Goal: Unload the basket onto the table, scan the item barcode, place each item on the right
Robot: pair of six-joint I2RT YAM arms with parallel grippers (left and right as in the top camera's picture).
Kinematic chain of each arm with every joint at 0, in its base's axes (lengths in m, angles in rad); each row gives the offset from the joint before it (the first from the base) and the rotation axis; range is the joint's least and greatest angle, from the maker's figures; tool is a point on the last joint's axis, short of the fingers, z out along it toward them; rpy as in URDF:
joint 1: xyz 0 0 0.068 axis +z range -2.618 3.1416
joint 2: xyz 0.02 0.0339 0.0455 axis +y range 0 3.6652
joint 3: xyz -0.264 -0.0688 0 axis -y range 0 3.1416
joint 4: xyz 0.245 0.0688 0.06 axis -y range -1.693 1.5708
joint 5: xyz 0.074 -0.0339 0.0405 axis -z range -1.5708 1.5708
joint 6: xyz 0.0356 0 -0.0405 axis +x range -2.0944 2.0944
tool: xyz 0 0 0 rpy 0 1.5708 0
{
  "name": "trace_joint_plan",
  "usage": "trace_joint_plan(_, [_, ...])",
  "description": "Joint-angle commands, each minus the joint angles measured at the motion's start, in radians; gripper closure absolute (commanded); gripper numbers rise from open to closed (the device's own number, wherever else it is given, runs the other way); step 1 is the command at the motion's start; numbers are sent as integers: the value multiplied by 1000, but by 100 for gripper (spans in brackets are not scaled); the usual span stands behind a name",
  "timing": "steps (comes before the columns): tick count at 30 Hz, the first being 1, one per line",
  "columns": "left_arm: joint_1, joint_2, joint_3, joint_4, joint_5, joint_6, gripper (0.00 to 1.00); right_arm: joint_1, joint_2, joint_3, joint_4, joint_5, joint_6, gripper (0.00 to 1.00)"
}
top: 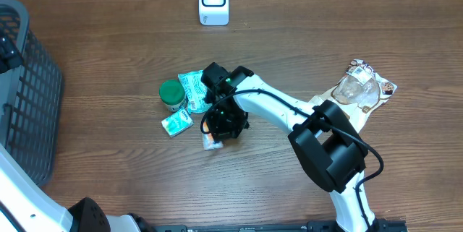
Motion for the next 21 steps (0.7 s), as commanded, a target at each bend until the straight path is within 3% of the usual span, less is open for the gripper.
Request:
trace_joint_plan(1, [1,-5,-5,3,8,-16,1,-40,-41,86,-62,100,-61,96])
trace_joint_plan(5, [1,-5,-5,3,8,-16,0,-42,-93,175,-155,330,-24,96])
trace_joint_plan(11, [1,-5,-5,3,8,-16,1,6,-78,200,-269,850,196,96])
trace_joint_plan(16, [1,-5,-5,3,8,-16,1,35,14,198,-340,1005,206,96])
trace_joint_plan(21, [1,-5,-5,3,8,-16,0,63,118,198,-373,1022,206,96])
